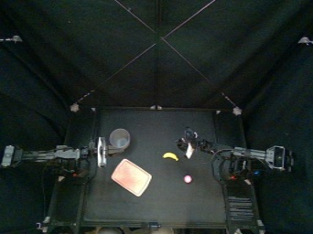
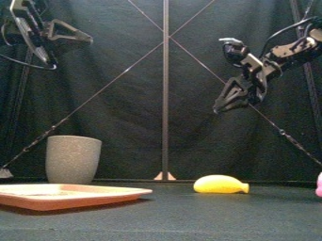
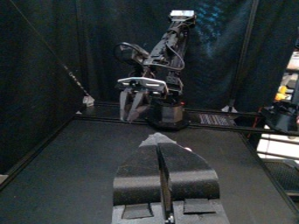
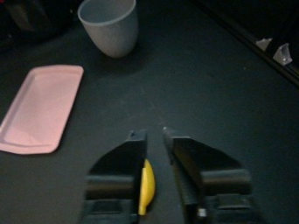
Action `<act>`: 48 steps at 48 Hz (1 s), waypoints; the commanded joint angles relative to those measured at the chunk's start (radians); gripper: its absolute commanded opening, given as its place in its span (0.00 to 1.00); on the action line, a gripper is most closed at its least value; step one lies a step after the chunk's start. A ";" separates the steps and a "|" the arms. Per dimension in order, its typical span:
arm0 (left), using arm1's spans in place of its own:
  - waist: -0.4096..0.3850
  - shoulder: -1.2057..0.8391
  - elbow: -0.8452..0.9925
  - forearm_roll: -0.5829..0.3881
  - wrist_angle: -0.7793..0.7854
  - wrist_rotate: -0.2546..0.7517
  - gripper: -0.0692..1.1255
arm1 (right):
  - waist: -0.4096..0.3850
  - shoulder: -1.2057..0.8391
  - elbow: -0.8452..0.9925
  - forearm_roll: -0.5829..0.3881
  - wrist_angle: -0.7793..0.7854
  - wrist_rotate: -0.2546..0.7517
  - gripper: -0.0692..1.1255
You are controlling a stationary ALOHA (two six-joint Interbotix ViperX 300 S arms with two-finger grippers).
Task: Pick the banana then place it on the pink plate
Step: Pick the banana
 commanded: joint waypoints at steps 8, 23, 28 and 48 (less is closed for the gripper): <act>-0.002 0.006 -0.017 -0.008 -0.005 0.000 0.05 | -0.012 0.091 -0.058 -0.009 0.026 0.008 0.95; 0.003 0.023 -0.009 -0.008 -0.005 0.000 0.05 | 0.043 0.285 -0.150 -0.014 0.327 0.008 0.94; 0.009 0.028 -0.005 -0.008 -0.005 0.002 0.05 | 0.057 0.334 -0.173 -0.009 0.380 0.008 0.93; 0.018 0.028 0.011 -0.008 -0.009 0.003 0.05 | 0.055 0.453 -0.241 -0.026 0.379 0.005 0.93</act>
